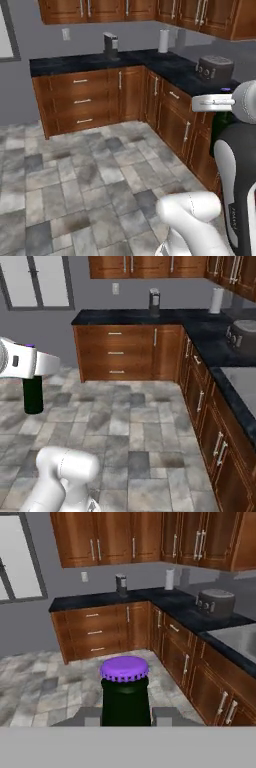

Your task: Get the candle and the beer from the cabinet and move them to the dining counter.

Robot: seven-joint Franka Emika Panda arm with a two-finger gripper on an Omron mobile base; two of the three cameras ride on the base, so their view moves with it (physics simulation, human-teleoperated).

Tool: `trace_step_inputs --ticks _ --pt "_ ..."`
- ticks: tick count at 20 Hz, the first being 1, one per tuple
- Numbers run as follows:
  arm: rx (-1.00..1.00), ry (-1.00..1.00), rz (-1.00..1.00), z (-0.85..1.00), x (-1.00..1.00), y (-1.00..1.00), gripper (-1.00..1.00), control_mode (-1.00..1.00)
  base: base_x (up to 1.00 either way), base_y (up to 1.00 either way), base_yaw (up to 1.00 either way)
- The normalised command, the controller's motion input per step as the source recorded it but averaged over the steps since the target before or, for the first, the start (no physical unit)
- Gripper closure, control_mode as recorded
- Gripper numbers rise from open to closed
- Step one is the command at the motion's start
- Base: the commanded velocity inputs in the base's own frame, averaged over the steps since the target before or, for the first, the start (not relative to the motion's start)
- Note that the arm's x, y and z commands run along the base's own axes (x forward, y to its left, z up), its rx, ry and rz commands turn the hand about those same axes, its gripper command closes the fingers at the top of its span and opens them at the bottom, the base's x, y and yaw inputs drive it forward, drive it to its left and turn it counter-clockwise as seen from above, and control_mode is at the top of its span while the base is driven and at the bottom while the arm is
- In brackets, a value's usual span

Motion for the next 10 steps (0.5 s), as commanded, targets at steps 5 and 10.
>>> trace_step_inputs --ticks 5,10 --pt "0.0 0.0 0.0 0.0 0.0 0.0 1.0 1.0 0.27 0.0 0.98" --pt "0.0 0.0 0.0 0.0 0.0 0.0 1.0 1.0 0.39 0.0 0.96"
